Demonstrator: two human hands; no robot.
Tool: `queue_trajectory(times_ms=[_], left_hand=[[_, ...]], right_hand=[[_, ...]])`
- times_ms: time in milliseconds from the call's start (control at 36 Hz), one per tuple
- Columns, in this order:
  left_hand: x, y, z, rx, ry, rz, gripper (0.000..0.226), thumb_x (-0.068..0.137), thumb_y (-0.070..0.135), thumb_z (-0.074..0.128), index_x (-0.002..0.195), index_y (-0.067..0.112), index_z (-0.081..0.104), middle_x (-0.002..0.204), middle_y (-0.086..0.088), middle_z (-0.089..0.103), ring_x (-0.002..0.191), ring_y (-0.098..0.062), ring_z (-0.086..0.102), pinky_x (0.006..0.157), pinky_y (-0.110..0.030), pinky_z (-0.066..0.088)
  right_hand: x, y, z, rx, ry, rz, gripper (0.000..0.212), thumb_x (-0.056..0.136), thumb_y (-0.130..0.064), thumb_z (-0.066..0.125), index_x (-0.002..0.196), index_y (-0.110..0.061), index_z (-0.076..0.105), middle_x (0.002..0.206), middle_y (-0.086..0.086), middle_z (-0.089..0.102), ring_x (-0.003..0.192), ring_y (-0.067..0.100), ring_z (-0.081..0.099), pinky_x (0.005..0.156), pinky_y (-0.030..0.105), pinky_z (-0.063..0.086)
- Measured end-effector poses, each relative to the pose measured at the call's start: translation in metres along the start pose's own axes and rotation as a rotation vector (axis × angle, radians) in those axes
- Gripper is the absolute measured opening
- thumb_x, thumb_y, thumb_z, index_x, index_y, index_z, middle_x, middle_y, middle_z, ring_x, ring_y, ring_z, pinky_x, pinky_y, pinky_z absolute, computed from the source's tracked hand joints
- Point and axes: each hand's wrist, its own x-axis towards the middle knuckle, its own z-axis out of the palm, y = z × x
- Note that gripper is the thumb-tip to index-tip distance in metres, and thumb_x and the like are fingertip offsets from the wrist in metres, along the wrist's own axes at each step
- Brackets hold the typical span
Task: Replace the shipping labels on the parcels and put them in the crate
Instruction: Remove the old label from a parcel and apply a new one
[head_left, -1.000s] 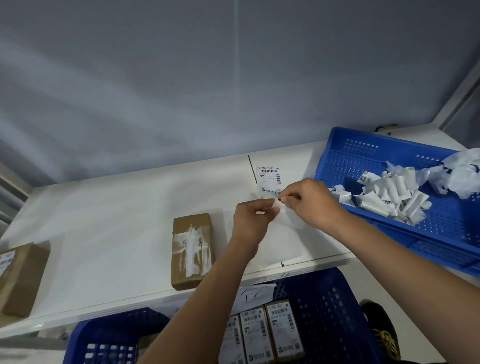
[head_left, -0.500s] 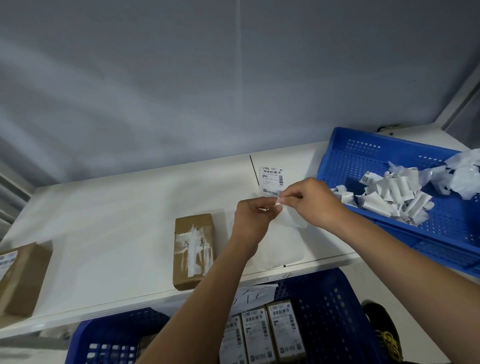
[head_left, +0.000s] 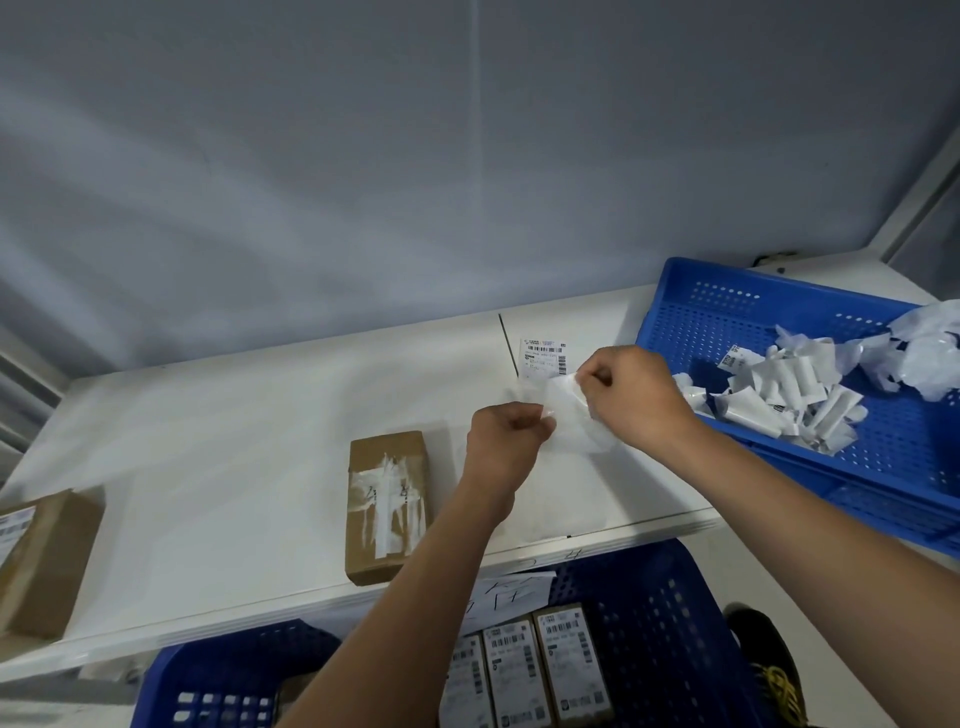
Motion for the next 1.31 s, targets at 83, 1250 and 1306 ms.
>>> queue_trajectory(times_ms=[83, 1250, 1306], left_hand=[[0.002, 0.0, -0.001, -0.005, 0.046, -0.059, 0.008, 0.088, 0.016, 0.078, 0.093, 0.01, 0.08, 0.084, 0.001, 0.067, 0.071, -0.012, 0.054, 0.07, -0.023, 0.043], [-0.007, -0.019, -0.011, 0.27, 0.227, -0.142, 0.02, 0.09, 0.013, 0.068, 0.109, 0.01, 0.072, 0.078, 0.002, 0.064, 0.066, -0.015, 0.061, 0.057, -0.021, 0.044], [-0.006, -0.009, -0.017, 0.294, 0.29, -0.098, 0.024, 0.091, 0.014, 0.067, 0.114, 0.01, 0.07, 0.08, -0.001, 0.067, 0.065, -0.015, 0.06, 0.053, -0.022, 0.042]], right_hand=[[0.003, 0.001, -0.007, 0.066, 0.137, 0.038, 0.019, 0.092, -0.008, 0.057, 0.087, -0.007, 0.075, 0.079, 0.0, 0.068, 0.077, 0.017, 0.059, 0.068, 0.022, 0.038], [0.016, 0.0, -0.05, 0.189, 0.666, 0.071, 0.024, 0.096, -0.014, 0.05, 0.106, -0.005, 0.069, 0.096, 0.012, 0.072, 0.091, 0.03, 0.064, 0.082, 0.041, 0.05], [0.015, -0.003, -0.048, 0.184, 0.651, 0.073, 0.024, 0.096, -0.013, 0.05, 0.106, -0.004, 0.069, 0.095, 0.013, 0.071, 0.09, 0.03, 0.063, 0.08, 0.039, 0.049]])
